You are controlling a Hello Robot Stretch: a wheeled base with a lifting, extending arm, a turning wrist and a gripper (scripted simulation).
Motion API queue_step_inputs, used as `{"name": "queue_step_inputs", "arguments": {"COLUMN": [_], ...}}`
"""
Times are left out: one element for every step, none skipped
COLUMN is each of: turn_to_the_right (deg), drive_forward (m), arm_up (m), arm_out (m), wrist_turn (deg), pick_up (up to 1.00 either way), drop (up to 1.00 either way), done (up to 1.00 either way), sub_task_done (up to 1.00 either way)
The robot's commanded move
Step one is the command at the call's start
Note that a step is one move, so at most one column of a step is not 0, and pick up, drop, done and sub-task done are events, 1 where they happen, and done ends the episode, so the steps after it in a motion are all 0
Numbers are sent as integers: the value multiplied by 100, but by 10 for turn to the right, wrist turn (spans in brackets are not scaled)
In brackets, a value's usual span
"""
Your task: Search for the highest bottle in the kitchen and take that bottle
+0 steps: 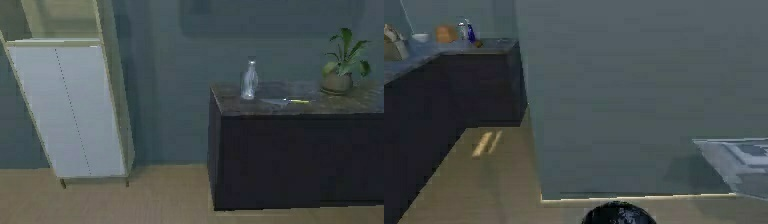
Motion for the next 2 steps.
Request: {"name": "queue_step_inputs", "arguments": {"turn_to_the_right": [450, 90], "drive_forward": [0, 0], "arm_up": [0, 0], "arm_out": [0, 0], "wrist_turn": [0, 0], "pick_up": [0, 0], "drop": [0, 0], "done": [0, 0], "sub_task_done": [0, 0]}}
